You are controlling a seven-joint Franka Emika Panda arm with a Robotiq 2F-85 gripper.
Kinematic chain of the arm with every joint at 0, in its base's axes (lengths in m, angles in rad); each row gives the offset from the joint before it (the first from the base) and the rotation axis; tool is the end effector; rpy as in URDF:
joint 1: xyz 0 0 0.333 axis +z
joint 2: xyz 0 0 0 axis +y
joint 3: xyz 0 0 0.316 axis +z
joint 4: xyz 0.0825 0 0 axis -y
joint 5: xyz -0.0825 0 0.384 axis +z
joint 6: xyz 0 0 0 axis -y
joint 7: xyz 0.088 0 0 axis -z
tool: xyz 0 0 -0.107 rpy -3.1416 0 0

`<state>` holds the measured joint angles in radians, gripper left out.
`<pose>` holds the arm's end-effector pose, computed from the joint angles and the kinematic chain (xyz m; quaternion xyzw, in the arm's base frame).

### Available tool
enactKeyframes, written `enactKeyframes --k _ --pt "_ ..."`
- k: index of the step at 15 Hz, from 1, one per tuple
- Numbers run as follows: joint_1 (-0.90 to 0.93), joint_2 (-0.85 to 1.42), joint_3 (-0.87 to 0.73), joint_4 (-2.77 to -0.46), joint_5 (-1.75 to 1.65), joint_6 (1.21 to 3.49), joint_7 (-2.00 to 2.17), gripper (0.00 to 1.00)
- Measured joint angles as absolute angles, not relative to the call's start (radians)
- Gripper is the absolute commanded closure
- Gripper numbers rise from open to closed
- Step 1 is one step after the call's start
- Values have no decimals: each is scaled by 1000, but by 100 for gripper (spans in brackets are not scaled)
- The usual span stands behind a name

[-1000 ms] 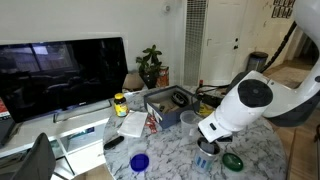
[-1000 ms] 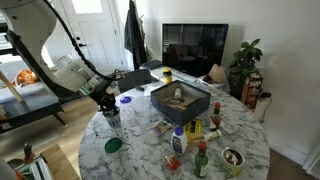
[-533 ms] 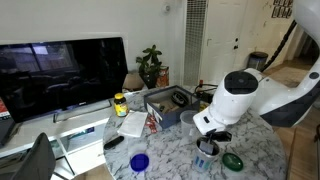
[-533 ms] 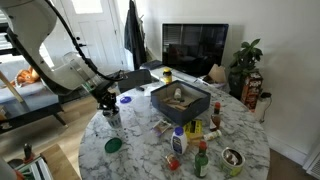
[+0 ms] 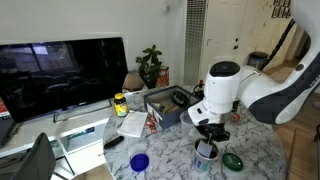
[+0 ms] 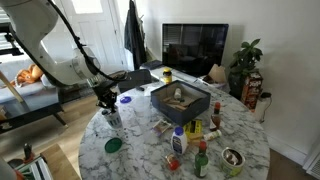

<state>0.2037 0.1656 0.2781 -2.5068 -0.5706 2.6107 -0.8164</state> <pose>0.4002 0.2266 0.2156 0.6184 0.7773 -0.0399 0.1088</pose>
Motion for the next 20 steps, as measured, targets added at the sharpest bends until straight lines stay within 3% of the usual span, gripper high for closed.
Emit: enactKeyframes --k 20 --pt "135 121 281 -2461 75 2515 -1243 98"
